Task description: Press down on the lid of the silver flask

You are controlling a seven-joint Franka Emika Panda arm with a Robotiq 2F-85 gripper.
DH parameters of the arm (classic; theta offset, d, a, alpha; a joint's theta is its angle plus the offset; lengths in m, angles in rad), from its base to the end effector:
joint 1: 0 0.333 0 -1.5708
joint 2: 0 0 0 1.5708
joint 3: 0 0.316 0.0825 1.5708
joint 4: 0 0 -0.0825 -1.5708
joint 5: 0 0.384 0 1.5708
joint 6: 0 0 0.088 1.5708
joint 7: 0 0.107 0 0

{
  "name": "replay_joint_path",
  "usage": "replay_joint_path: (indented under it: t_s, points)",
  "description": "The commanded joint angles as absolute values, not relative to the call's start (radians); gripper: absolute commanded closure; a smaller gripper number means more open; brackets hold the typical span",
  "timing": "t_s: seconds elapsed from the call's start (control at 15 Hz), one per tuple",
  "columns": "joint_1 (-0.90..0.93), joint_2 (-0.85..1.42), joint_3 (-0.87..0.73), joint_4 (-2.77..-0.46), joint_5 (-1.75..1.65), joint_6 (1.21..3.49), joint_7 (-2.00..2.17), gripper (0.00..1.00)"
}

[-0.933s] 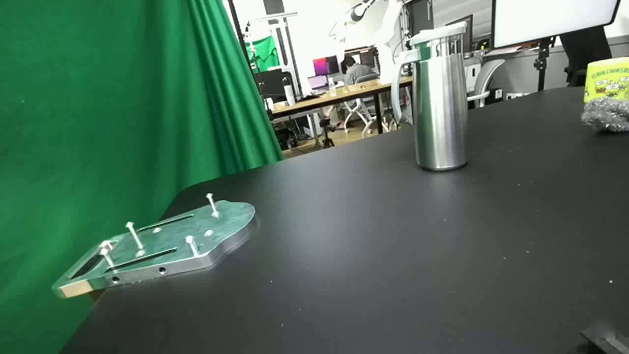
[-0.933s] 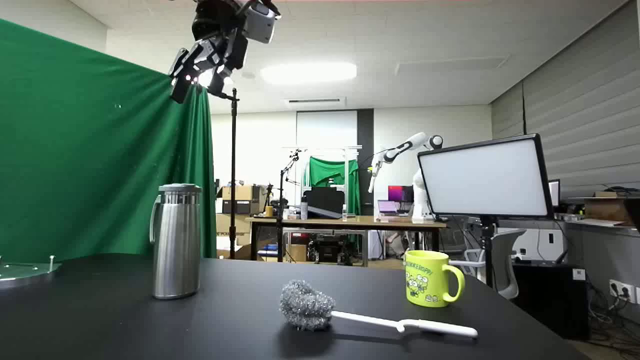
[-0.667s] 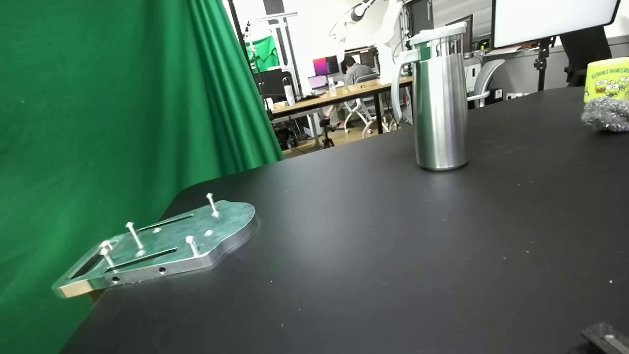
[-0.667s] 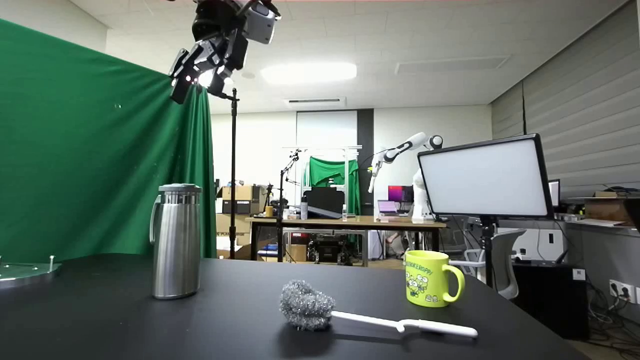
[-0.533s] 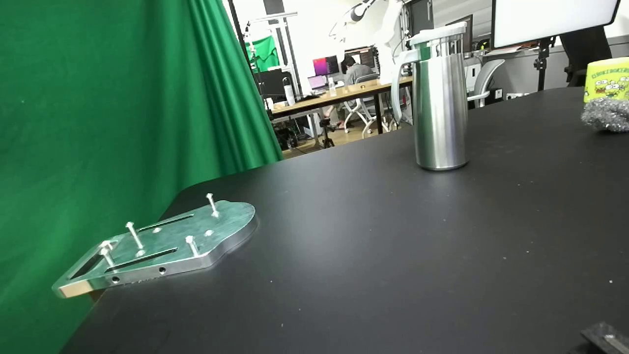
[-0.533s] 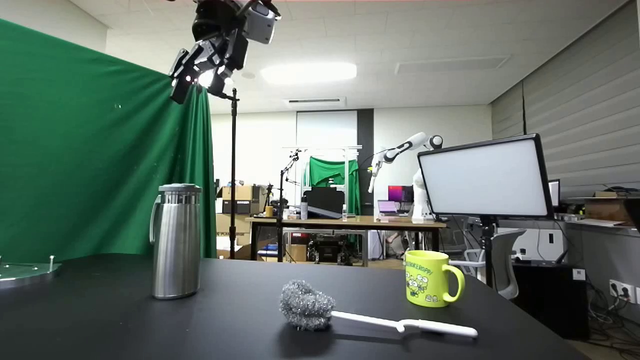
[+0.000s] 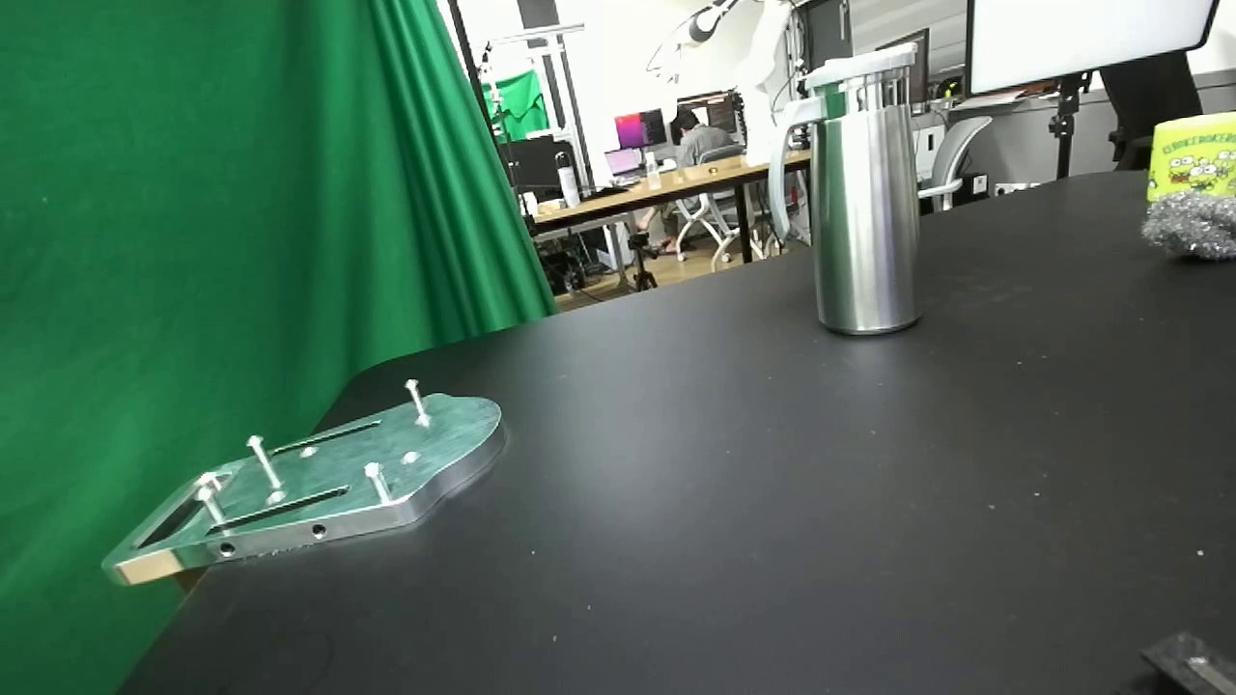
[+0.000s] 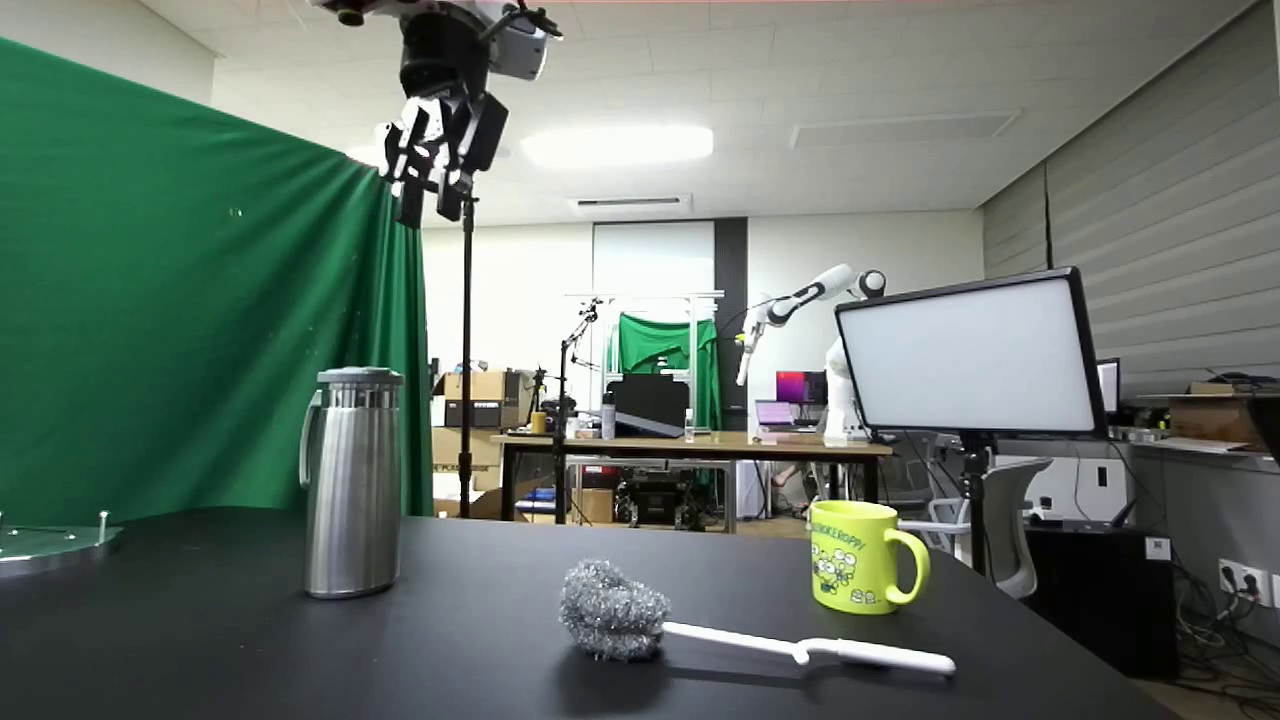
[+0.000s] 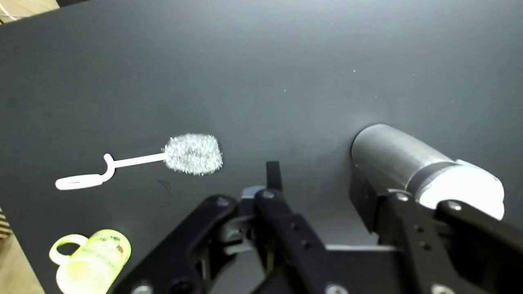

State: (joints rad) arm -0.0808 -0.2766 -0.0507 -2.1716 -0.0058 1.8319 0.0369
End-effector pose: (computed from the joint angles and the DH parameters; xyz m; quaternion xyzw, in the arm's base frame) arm 0.4602 -0.0628 0.5029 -0.9961 0.0820 0.0315 0.0056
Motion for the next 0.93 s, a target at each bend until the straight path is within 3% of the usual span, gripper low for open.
replay_joint_path:
  t_s: [0.0, 0.2, 0.87]
  points:
    - [-0.062, -0.256, -0.027, -2.143, -0.024, 1.922, 0.062, 0.81]
    - [-0.050, -0.214, -0.006, -2.110, -0.043, 1.978, 0.068, 0.99]
    - [0.025, 0.038, 0.051, -1.871, -0.027, 1.956, 0.040, 1.00]
